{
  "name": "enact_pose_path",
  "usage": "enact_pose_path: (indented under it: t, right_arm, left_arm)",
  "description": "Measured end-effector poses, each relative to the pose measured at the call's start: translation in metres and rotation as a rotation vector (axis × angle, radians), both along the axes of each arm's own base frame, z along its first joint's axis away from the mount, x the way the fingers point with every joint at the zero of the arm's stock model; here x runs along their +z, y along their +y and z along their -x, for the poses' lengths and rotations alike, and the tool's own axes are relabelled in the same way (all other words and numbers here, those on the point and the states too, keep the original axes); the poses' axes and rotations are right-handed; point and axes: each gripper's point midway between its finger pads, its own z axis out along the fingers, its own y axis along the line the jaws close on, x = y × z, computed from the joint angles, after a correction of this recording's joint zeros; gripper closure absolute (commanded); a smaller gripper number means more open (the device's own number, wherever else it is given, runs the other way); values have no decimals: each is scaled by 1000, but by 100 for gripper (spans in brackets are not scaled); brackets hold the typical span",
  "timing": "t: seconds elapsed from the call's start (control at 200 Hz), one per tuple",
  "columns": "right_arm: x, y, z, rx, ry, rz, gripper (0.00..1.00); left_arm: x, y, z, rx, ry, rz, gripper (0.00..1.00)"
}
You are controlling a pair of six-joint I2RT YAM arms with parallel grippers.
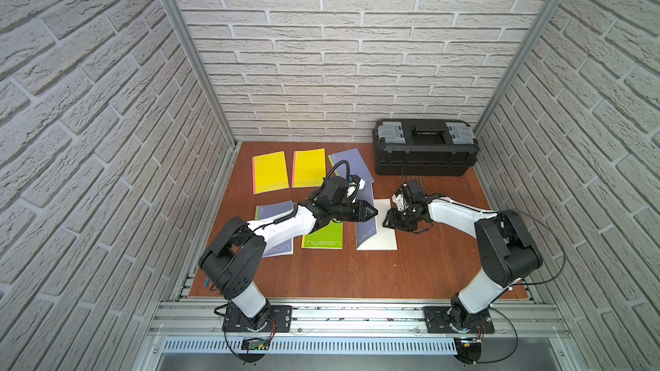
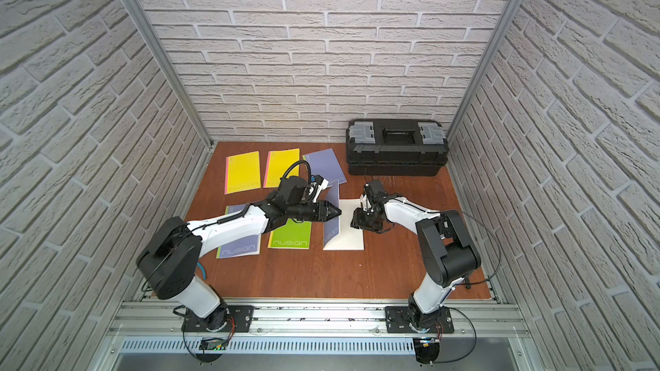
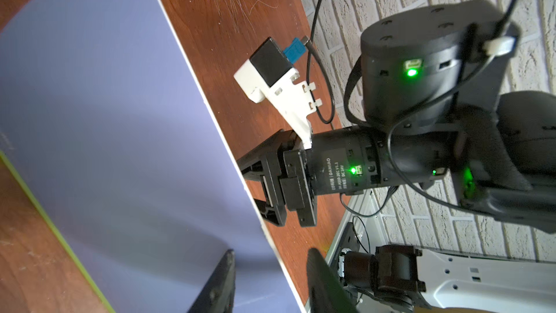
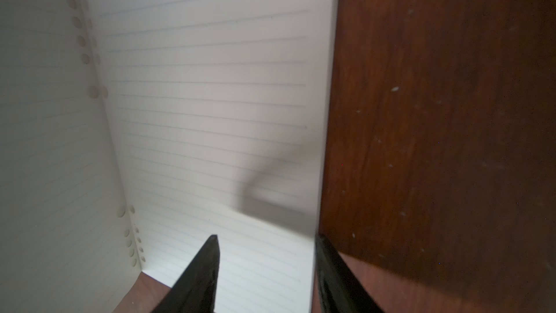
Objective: Close the notebook
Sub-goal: Close the notebook at the center of the board.
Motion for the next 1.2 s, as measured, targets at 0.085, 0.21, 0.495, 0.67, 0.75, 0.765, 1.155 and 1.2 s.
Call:
enact_pose_path:
  t: [0.085, 0.21, 0.495, 0.67, 0.75, 0.765, 1.155, 1.2]
  right_arm:
    - [3, 3, -2, 3, -7, -12, 48]
    - [8, 3, -7, 0, -19, -8, 47]
    - [42, -21, -20, -46, -93, 80, 46]
    - [60, -44, -20, -86, -130, 137, 46]
    - [64, -51, -17, -96, -129, 158, 46]
    - [64, -52, -17, -97, -129, 161, 46]
    - [63, -56, -11, -98, -118, 185, 46]
    - [63, -55, -11, -96, -121, 183, 46]
  left_arm:
    - [-6, -2, -1, -1, 9, -2, 59]
    - [-16, -4, -2, -5, 24, -12, 60]
    - [-34, -3, -8, 19, 7, -28, 60]
    - [-49, -1, -13, 32, 6, -60, 61]
    - [-57, -1, -14, 37, 11, -76, 61]
    - [-59, 0, -14, 39, 12, -80, 61]
    - [-95, 10, -23, 84, 24, -251, 62]
    - [-96, 9, -24, 82, 16, -273, 62]
